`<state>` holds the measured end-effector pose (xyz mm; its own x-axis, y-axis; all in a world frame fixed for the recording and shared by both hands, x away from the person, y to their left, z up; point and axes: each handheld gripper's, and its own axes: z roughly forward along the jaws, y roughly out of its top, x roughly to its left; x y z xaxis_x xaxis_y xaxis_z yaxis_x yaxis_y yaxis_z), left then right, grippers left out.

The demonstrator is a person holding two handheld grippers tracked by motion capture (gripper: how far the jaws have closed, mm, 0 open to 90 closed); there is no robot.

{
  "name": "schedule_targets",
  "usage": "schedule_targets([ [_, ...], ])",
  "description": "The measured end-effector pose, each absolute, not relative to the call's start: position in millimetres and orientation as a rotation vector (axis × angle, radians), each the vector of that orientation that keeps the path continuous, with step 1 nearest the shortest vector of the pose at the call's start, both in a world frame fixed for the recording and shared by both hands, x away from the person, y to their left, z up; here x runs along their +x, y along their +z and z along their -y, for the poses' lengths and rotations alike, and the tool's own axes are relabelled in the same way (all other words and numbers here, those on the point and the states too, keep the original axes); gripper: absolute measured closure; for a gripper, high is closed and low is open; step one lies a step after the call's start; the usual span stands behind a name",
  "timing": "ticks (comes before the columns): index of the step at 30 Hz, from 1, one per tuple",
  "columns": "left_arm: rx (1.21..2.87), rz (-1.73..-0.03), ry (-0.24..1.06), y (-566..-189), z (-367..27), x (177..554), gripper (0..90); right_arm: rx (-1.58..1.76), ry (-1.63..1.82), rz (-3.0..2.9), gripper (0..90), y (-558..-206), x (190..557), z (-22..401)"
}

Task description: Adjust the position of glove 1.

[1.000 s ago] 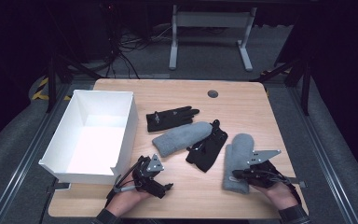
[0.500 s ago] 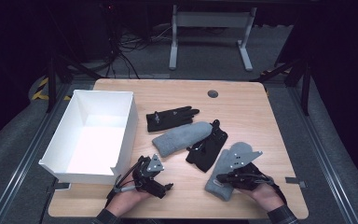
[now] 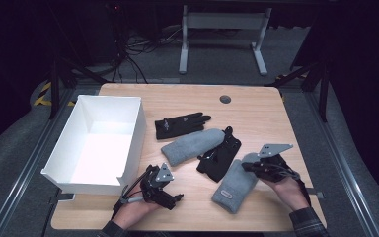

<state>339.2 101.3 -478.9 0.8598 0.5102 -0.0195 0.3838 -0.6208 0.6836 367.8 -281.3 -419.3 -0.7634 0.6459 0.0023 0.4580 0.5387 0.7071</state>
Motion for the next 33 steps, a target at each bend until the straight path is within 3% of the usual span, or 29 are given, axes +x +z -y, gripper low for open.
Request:
schedule_targets([
  [10, 2.311, -0.645, 0.226, -479, -101, 339, 0.1, 1.063, 0.964, -2.506, 89.9, -435, 388, 313],
  [20, 2.313, -0.645, 0.226, -479, -101, 339, 0.1, 1.098, 0.932, -2.52, 89.9, -435, 360, 317],
  [29, 2.313, -0.646, 0.228, -479, -101, 339, 0.1, 1.017, 0.945, -2.575, 89.6, -433, 344, 294],
  [32, 2.312, -0.647, 0.23, -479, -101, 339, 0.1, 1.027, 0.998, -2.535, 78.8, -427, 344, 297],
  [33, 2.312, -0.647, 0.23, -479, -101, 339, 0.1, 1.027, 0.998, -2.535, 78.8, -427, 344, 297],
])
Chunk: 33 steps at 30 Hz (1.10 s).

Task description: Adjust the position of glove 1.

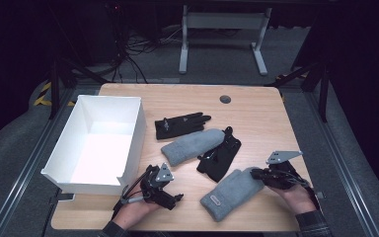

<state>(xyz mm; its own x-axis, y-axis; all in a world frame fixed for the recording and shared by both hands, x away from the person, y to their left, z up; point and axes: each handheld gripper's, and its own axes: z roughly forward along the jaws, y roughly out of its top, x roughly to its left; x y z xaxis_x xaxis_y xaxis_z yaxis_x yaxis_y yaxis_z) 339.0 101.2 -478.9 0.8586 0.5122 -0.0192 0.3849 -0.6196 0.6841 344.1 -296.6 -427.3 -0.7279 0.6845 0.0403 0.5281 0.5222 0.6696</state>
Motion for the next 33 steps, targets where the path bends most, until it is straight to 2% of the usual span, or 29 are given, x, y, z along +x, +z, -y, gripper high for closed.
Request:
schedule_targets([
  [1, 2.311, -0.647, 0.229, -479, -101, 339, 0.1, 1.035, 1.019, -2.513, 75.5, -425, 345, 299],
  [2, 2.312, -0.647, 0.229, -479, -101, 339, 0.1, 1.062, 1.028, -2.454, 64.8, -423, 348, 304],
  [4, 2.312, -0.646, 0.228, -479, -101, 339, 0.0, 1.086, 1.031, -2.406, 55.8, -423, 354, 310],
  [5, 2.312, -0.646, 0.228, -479, -101, 339, 0.0, 1.086, 1.031, -2.406, 55.8, -423, 354, 310],
  [6, 2.312, -0.646, 0.228, -479, -101, 339, 0.0, 1.112, 1.025, -2.359, 47.8, -425, 361, 315],
  [9, 2.312, -0.648, 0.228, -479, -101, 339, 0.0, 1.134, 1.016, -2.318, 42.8, -428, 368, 321],
  [10, 2.313, -0.649, 0.224, -479, -100, 339, 0.0, 1.167, 1.023, -2.251, 36.9, -430, 376, 328],
  [15, 2.323, -0.651, 0.223, -478, -98, 339, 0.0, 1.253, 0.987, -2.156, 26.7, -443, 394, 341],
  [22, 2.37, -0.643, 0.205, -473, -92, 340, 0.7, 1.307, 0.941, -2.131, 20.7, -460, 412, 352],
  [26, 2.369, -0.659, 0.159, -470, -90, 339, 2.3, 1.305, 0.932, -2.116, 20.2, -466, 417, 355],
  [33, 2.356, -0.658, 0.161, -452, -82, 339, 6.2, 1.328, 0.929, -2.13, 19.5, -467, 421, 355],
])
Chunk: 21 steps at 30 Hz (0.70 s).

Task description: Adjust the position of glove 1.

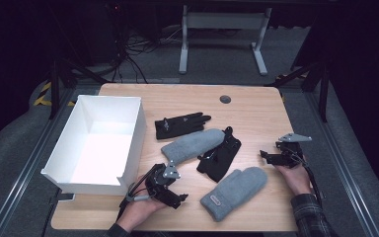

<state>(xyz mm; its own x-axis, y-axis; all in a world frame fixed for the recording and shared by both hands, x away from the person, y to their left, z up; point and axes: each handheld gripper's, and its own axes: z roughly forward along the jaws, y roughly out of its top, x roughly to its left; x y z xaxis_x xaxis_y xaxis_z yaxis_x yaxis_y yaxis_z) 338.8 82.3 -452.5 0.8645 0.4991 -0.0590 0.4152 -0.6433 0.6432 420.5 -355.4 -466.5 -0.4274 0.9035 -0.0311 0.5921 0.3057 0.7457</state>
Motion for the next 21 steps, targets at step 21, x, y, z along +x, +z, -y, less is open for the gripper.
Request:
schedule_targets([
  [21, 2.33, -0.703, 0.174, -412, -60, 399, 30.4, 1.325, 0.931, -2.131, 20.4, -467, 420, 355],
])
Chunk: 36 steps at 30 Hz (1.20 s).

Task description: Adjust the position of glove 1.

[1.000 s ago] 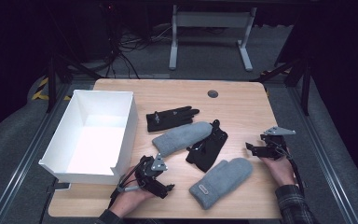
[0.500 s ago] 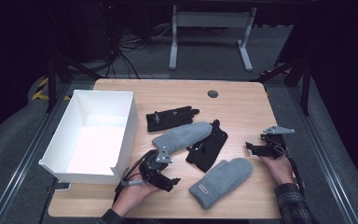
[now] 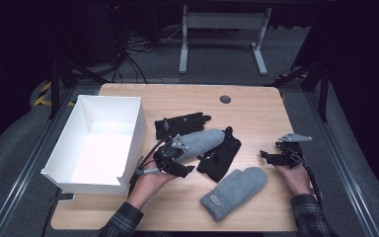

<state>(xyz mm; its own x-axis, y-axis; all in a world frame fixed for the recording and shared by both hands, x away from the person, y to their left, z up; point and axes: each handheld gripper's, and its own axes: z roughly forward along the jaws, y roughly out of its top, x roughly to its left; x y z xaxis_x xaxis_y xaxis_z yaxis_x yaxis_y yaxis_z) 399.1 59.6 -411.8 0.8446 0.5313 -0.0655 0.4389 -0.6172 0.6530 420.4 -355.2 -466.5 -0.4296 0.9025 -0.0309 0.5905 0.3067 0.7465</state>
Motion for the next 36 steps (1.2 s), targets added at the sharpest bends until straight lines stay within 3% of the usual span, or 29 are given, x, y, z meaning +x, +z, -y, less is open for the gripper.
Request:
schedule_targets([
  [14, 2.359, -0.727, 0.215, -408, -44, 454, 44.2, 1.321, 0.934, -2.133, 21.1, -466, 420, 355],
  [24, 2.414, -0.732, 0.169, -428, -36, 479, 45.3, 1.319, 0.936, -2.134, 21.7, -466, 420, 355],
  [27, 2.424, -0.724, 0.166, -432, -36, 482, 51.9, 1.318, 0.937, -2.135, 21.8, -466, 420, 355],
  [32, 2.425, -0.69, 0.146, -436, -38, 484, 77.2, 1.318, 0.937, -2.135, 22.0, -466, 420, 355],
  [36, 2.382, -0.725, 0.093, -435, -42, 486, 84.2, 1.317, 0.937, -2.136, 22.1, -466, 420, 355],
])
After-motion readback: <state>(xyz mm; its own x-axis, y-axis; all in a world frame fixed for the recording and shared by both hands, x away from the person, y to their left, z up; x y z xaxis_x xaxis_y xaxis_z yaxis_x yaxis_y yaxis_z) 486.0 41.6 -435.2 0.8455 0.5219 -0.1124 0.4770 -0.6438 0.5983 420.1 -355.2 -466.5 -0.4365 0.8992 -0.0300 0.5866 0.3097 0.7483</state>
